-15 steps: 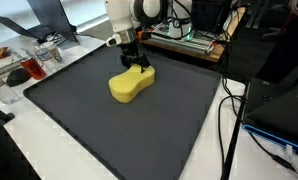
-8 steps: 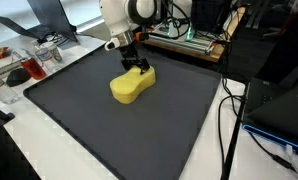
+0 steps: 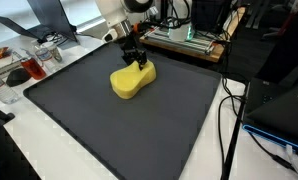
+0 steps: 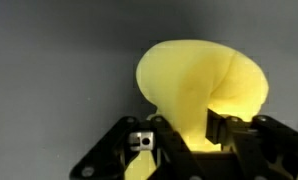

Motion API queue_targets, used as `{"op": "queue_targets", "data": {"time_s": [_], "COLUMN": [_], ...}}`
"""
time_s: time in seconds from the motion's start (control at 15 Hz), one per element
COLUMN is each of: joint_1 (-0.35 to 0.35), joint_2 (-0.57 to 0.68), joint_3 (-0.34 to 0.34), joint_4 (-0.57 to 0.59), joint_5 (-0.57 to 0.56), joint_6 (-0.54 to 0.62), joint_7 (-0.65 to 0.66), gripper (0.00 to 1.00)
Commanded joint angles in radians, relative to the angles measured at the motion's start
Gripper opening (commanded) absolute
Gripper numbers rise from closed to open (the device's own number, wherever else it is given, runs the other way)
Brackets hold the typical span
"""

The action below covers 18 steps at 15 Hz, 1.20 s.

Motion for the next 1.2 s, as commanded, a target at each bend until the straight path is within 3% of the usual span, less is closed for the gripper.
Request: {"op": "queue_targets", "data": {"time_s": [0.0,0.27,0.67,1.13], "joint_1": [0.024,0.044,0.063,0.097], "joint_2": [-0.152,-0.313,-0.542,-0.685], "joint_3": [-0.051,-0.119,-0.236,-0.253], "joint_4": [-0.068,-0.092,-0.024,0.181], "joint_5": [-0.041,-0.09,-0.205,-0.318], "joint_6": [-0.08,-0.222,-0.483,-0.637], "joint_7": [0.029,0.045,0.147,0.338], "gripper": [0.08,0.08,0.08,0.09]}}
